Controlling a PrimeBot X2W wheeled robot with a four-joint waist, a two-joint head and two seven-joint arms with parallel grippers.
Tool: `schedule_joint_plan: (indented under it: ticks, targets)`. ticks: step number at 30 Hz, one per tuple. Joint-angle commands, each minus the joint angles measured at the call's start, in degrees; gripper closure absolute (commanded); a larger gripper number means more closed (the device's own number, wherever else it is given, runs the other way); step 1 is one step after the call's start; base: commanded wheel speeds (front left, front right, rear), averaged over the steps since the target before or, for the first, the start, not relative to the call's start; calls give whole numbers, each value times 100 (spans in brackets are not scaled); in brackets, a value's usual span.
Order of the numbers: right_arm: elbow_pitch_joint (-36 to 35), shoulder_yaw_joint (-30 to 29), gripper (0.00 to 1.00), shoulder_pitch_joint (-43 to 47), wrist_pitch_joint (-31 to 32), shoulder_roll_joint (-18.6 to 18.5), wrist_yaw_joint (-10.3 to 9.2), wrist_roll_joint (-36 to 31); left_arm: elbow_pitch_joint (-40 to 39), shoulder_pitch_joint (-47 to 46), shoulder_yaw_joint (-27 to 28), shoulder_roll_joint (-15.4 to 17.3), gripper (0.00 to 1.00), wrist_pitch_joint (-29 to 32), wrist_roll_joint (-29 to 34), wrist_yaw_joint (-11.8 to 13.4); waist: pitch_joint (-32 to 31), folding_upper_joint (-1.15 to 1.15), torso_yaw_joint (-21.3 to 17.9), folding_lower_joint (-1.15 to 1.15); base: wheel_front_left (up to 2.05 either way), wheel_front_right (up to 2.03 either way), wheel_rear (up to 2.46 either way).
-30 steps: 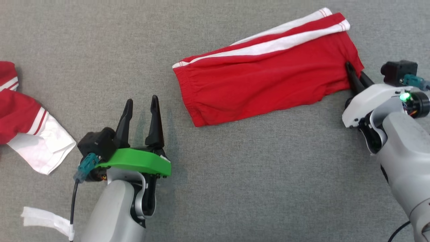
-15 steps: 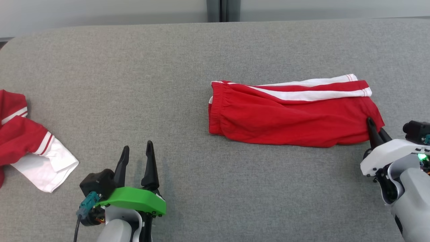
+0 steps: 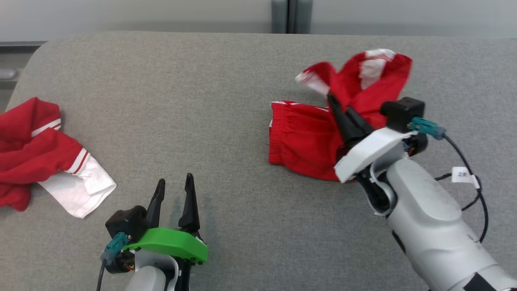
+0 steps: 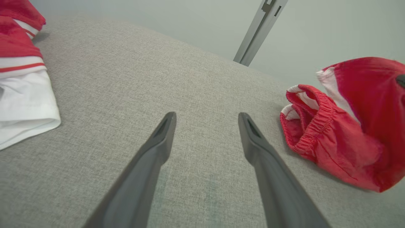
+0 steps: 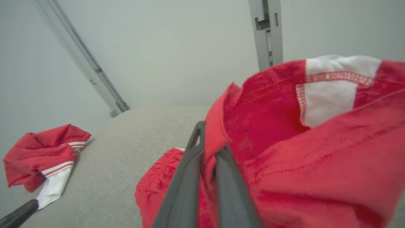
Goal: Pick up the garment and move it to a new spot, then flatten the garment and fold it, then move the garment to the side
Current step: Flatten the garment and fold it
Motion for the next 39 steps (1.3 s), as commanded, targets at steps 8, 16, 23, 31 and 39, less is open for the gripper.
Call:
schedule_joint_plan:
  ticks: [8, 16, 23, 31, 39]
  targets:
    - [763, 1005, 1, -33, -56, 345, -7, -35, 57, 82, -72, 30, 0, -1, -51, 46, -26, 0, 545, 0, 0, 0, 0]
    - [459, 2049, 0, 173, -116, 361, -7, 276, 84, 215, 125, 28, 0, -1, 180, 90, -134, 0, 390, 0, 0, 0, 0]
    - [-246, 918, 0, 537, -121, 255, -8, -626, 7, 204, 310, 30, 0, 0, 779, 120, -273, 0, 35, 0, 0, 0, 0]
    - [-754, -1085, 0, 1501, -124, 308, -7, -2042, -146, 260, 397, 30, 0, -1, 1855, 121, -386, 0, -322, 0, 0, 0, 0]
    - [-817, -2171, 0, 2379, -124, 374, -7, -2432, -215, 582, 352, 31, 0, 0, 2234, 199, -536, 0, -566, 0, 0, 0, 0]
